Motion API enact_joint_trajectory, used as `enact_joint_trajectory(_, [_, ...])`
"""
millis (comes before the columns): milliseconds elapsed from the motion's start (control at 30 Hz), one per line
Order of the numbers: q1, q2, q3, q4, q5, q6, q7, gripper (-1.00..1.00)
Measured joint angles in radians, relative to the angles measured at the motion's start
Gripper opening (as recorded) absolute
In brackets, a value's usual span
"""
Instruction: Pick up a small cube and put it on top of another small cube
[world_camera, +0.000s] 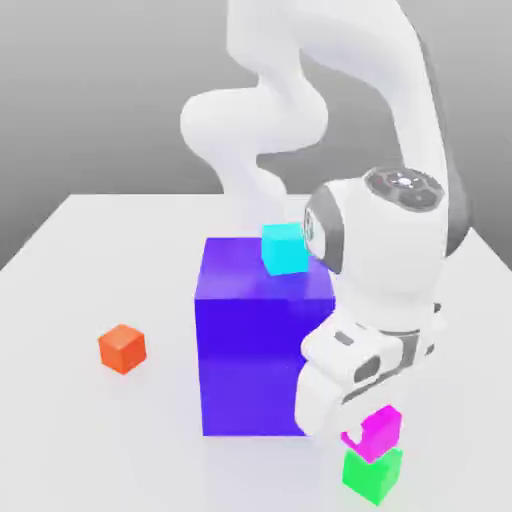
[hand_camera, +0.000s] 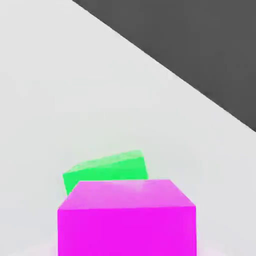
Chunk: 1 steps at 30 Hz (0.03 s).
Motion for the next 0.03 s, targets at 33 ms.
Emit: enact_joint_trajectory(33, [0.0, 0.0, 0.0, 0.0, 0.0, 0.0, 0.0, 1.0])
